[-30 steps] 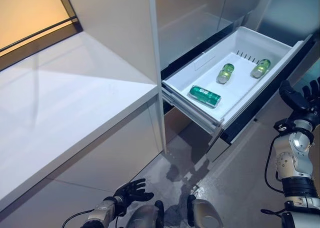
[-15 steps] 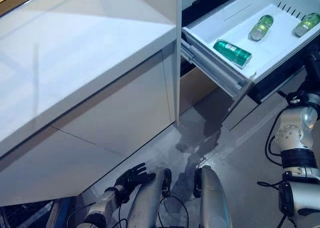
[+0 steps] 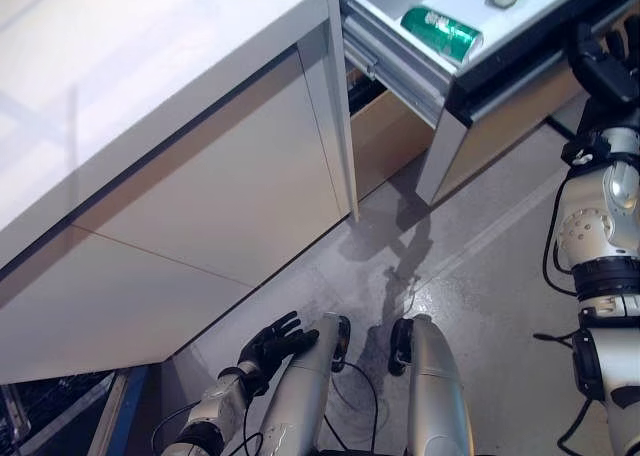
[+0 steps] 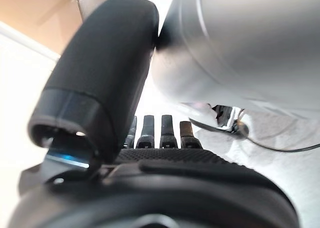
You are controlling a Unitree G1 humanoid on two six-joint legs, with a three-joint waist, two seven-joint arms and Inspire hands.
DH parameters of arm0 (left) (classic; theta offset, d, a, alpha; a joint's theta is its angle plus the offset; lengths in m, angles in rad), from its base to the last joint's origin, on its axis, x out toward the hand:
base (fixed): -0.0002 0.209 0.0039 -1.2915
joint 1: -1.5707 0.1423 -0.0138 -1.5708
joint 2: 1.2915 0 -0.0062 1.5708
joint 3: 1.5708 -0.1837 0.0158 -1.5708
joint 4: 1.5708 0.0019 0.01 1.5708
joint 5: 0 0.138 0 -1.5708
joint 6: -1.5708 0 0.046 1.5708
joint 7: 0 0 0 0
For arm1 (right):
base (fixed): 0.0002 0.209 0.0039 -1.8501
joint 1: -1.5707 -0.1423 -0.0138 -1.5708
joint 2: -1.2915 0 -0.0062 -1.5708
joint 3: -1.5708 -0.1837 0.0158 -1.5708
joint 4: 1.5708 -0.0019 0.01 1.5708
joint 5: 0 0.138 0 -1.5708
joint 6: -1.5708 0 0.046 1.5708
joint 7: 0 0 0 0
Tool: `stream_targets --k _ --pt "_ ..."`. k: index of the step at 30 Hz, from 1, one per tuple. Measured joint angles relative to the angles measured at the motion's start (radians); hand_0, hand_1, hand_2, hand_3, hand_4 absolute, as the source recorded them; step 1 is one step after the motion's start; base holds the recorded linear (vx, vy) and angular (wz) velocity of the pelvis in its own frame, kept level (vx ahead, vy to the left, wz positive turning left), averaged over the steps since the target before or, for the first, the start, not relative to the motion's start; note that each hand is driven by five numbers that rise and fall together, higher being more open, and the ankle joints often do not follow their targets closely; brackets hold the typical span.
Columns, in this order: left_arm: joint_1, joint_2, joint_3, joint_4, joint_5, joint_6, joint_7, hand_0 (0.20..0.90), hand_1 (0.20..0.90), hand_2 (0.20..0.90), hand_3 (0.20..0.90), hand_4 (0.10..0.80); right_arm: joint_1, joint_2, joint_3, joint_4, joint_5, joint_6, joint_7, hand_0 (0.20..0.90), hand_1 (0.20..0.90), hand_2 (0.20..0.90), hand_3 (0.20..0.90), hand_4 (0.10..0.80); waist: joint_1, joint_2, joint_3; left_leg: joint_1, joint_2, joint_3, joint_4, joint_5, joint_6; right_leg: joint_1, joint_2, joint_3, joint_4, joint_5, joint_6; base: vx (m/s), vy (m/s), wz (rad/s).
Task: Put drinks into fridge and close the fridge
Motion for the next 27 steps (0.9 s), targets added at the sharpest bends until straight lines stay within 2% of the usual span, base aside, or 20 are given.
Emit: stream_targets --k 1,6,10,15,20,22,25,27 --pt "-0.002 0.000 0.000 0.000 0.000 -0.001 0.000 0.900 0.900 0.900 0.900 0.800 -0.016 -0.012 0.021 0.013 -0.007 0.016 0.007 0.900 0.900 0.900 0.900 0.800 0.005 0.001 0.000 -0.001 0.001 -0.010 -0.003 0.007 -0.010 0.000 0.000 -0.007 0.000 0.000 0.000 -0.013 0.011 -0.03" --pt "-0.009 -0.002 0.000 0.001 0.000 -0.003 0.000 0.900 0.900 0.900 0.900 0.800 -0.126 -0.041 0.123 0.095 -0.087 0.070 0.032 0.900 0.900 0.900 0.900 0.800 0.033 -0.001 0.002 -0.002 0.001 -0.031 -0.013 0.012 -0.011 0.011 -0.010 -0.043 -0.005 -0.009 -0.020 0.021 -0.001 0.19" --pt "-0.015 -0.006 0.000 0.002 0.001 -0.002 -0.002 0.900 0.900 0.900 0.900 0.800 -0.164 -0.061 0.229 0.141 -0.162 0.108 0.062 0.900 0.900 0.900 0.900 0.800 0.055 -0.003 0.004 0.007 -0.002 -0.047 -0.022 0.013 -0.012 0.031 -0.016 -0.065 -0.014 -0.014 -0.019 0.051 -0.009 0.15" --pt "-0.018 0.002 0.004 0.021 0.004 0.000 -0.003 0.900 0.900 0.900 0.900 0.800 -0.180 -0.060 0.293 0.183 -0.223 0.149 0.126 0.900 0.900 0.900 0.900 0.800 0.100 -0.004 0.015 0.059 -0.012 -0.072 -0.069 0.025 -0.030 0.095 -0.028 -0.096 -0.053 -0.019 -0.016 0.063 -0.048 0.19" --pt "-0.013 0.047 0.003 0.084 0.046 0.013 0.001 0.900 0.900 0.900 0.900 0.800 -0.200 -0.058 0.308 0.186 -0.243 0.154 0.162 0.900 0.900 0.900 0.900 0.800 0.132 -0.013 0.021 0.086 -0.017 -0.089 -0.089 0.026 -0.030 0.128 -0.031 -0.116 -0.077 -0.021 -0.013 0.040 -0.076 0.14" --pt "0.007 0.081 0.002 0.102 0.058 0.023 0.002 0.900 0.900 0.900 0.900 0.800 -0.201 -0.058 0.307 0.190 -0.240 0.153 0.150 0.900 0.900 0.900 0.900 0.800 0.147 -0.029 0.030 0.104 -0.016 -0.093 -0.102 0.029 -0.031 0.148 -0.032 -0.118 -0.094 -0.018 -0.008 0.022 -0.080 0.07" --pt "0.031 0.097 0.003 0.118 0.062 0.023 0.002 0.900 0.900 0.900 0.900 0.800 -0.196 -0.048 0.298 0.189 -0.237 0.146 0.128 0.900 0.900 0.900 0.900 0.800 0.150 -0.038 0.035 0.135 -0.017 -0.094 -0.134 0.037 -0.017 0.182 -0.029 -0.117 -0.132 -0.005 0.003 0.004 -0.073 0.03" --pt "0.028 0.099 0.002 0.117 0.076 0.023 0.002 0.900 0.900 0.900 0.900 0.800 -0.159 -0.044 0.259 0.159 -0.230 0.134 0.125 0.900 0.900 0.900 0.900 0.800 0.144 -0.051 0.038 0.169 -0.012 -0.090 -0.195 0.067 -0.011 0.213 -0.025 -0.115 -0.191 0.025 0.012 -0.057 -0.069 0.00"
